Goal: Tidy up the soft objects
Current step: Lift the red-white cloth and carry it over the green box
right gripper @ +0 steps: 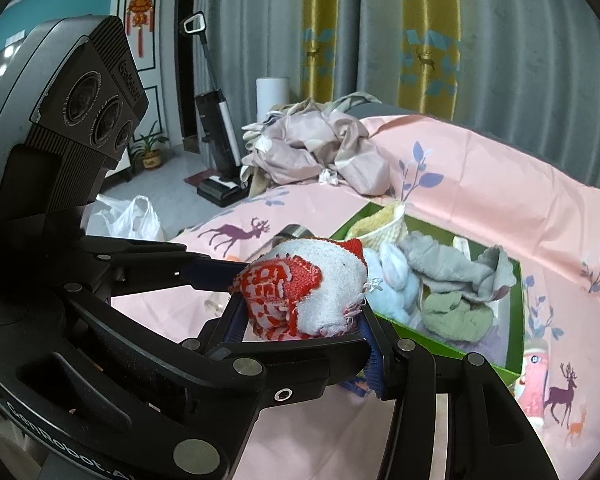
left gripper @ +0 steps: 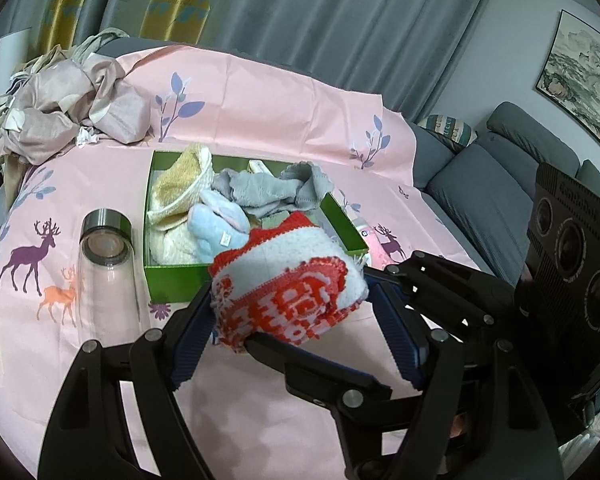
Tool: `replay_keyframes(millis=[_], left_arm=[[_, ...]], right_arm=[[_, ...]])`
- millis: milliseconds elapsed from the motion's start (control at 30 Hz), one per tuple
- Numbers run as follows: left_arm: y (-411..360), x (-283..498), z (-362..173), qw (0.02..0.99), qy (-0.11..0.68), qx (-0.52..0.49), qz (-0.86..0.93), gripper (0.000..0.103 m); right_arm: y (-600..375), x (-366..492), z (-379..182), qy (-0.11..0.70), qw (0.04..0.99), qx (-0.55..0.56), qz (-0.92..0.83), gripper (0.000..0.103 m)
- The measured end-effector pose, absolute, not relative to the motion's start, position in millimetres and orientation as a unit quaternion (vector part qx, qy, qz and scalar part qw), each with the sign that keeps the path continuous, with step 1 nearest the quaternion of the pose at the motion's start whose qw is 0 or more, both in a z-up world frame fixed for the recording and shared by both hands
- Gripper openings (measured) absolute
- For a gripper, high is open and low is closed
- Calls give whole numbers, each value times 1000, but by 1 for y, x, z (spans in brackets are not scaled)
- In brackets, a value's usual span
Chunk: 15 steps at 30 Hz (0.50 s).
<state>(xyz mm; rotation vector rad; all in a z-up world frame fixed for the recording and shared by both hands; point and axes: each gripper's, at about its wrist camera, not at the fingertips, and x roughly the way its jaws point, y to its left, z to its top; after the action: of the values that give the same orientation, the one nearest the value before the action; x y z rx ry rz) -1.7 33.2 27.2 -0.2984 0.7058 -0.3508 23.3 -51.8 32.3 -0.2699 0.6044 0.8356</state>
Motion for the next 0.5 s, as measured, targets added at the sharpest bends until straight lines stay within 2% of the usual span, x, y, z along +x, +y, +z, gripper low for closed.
replay_keyframes(millis=[500], left_arm=[[25,21,45,919,328,-119,-183,76]], right_arm=[[-58,41,43,264,875,-124,386,54]])
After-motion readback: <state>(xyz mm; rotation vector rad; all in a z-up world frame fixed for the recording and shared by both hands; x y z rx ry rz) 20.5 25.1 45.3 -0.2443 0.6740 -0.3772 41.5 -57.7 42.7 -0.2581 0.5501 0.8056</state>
